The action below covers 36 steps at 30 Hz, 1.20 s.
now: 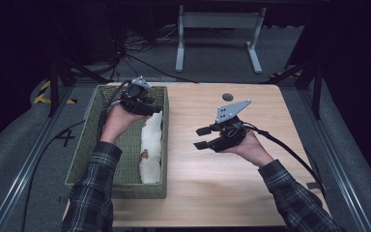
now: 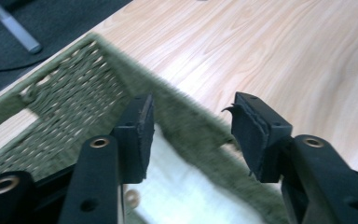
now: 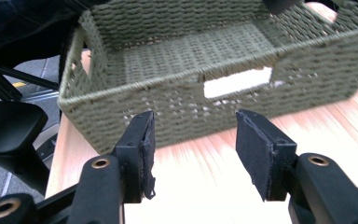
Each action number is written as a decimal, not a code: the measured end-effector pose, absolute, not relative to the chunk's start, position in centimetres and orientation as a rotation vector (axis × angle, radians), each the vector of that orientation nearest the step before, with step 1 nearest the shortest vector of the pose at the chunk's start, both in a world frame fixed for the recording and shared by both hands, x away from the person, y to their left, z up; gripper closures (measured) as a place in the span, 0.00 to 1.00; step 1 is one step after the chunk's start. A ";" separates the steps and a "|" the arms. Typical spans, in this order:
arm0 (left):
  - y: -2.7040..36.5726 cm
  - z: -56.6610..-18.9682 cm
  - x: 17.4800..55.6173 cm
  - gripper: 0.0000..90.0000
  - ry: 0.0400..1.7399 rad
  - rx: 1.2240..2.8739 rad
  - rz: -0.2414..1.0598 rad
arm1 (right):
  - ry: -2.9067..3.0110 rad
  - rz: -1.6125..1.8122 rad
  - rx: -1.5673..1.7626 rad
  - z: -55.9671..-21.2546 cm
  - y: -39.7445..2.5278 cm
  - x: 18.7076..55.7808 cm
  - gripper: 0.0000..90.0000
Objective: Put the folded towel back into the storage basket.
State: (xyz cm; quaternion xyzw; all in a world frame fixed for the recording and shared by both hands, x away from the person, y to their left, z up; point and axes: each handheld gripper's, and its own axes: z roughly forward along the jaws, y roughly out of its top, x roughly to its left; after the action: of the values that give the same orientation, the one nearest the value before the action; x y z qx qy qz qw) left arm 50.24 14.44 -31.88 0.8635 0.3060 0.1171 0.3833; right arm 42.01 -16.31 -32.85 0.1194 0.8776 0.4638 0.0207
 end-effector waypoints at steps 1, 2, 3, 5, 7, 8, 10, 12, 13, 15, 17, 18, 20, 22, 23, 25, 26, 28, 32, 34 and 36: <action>14.2 -31.8 50.1 0.51 0.780 2.198 0.296 | 2.722 1.432 0.378 -32.9 -16.7 42.1 0.53; 13.7 -31.6 49.7 0.50 0.774 2.190 0.290 | 2.723 1.429 0.380 -32.9 -16.9 42.2 0.53; 13.3 -31.4 49.5 0.49 0.769 2.186 0.287 | 2.722 1.420 0.387 -32.8 -17.3 42.2 0.52; 12.5 -31.2 49.0 0.45 0.771 2.170 0.270 | 2.718 1.412 0.394 -32.8 -18.0 42.3 0.52; 11.2 -31.0 48.3 0.41 0.763 2.167 0.256 | 2.716 1.400 0.414 -32.9 -18.9 42.3 0.51; 10.5 -31.0 47.9 0.40 0.762 2.168 0.253 | 2.713 1.393 0.426 -33.0 -19.4 42.2 0.50; 9.6 -30.9 47.5 0.37 0.760 2.173 0.247 | 2.712 1.380 0.436 -33.0 -20.3 42.1 0.49; 8.6 -30.9 47.1 0.34 0.760 2.177 0.250 | 2.708 1.366 0.453 -33.1 -21.3 42.1 0.48; 8.6 -30.9 47.1 0.32 0.760 2.177 0.250 | 2.708 1.366 0.453 -33.1 -21.3 42.1 0.48; 7.4 -31.0 46.5 0.30 0.762 2.173 0.244 | 2.706 1.354 0.474 -33.4 -22.5 42.0 0.46; 6.6 -31.1 46.0 0.29 0.760 2.172 0.240 | 2.707 1.336 0.484 -33.6 -23.3 41.9 0.46; 6.3 -31.2 45.8 0.28 0.758 2.173 0.239 | 2.704 1.331 0.488 -33.7 -23.7 41.8 0.46; 5.5 -31.4 45.3 0.27 0.753 2.175 0.239 | 2.694 1.334 0.503 -34.0 -24.5 41.7 0.45; 4.7 -31.5 44.7 0.27 0.748 2.174 0.237 | 2.681 1.340 0.524 -34.2 -25.4 41.6 0.45; 4.3 -31.5 44.5 0.27 0.743 2.175 0.240 | 2.675 1.341 0.532 -34.4 -25.8 41.6 0.45; 3.7 -31.7 43.9 0.27 0.741 2.177 0.240 | 2.663 1.333 0.542 -34.7 -26.6 41.4 0.45; 3.3 -31.7 43.7 0.27 0.742 2.177 0.238 | 2.658 1.331 0.549 -34.8 -26.9 41.3 0.45; 2.6 -32.1 43.2 0.27 0.738 2.182 0.243 | 2.646 1.337 0.563 -35.0 -27.7 41.2 0.44; 1.5 -33.2 42.5 0.25 0.742 2.194 0.228 | 2.626 1.317 0.589 -35.7 -28.9 40.7 0.42; 1.0 -33.9 42.1 0.24 0.736 2.205 0.222 | 2.622 1.306 0.600 -36.0 -29.4 40.4 0.40; 0.4 -34.6 41.6 0.24 0.728 2.212 0.217 | 2.608 1.299 0.615 -36.3 -30.0 40.1 0.39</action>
State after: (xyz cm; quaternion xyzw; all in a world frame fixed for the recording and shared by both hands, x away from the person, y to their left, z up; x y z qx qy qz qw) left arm 41.58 0.37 -34.60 0.8707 0.2866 0.0855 0.3905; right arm 40.06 -30.01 -36.35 0.2058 0.8729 0.4347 0.0821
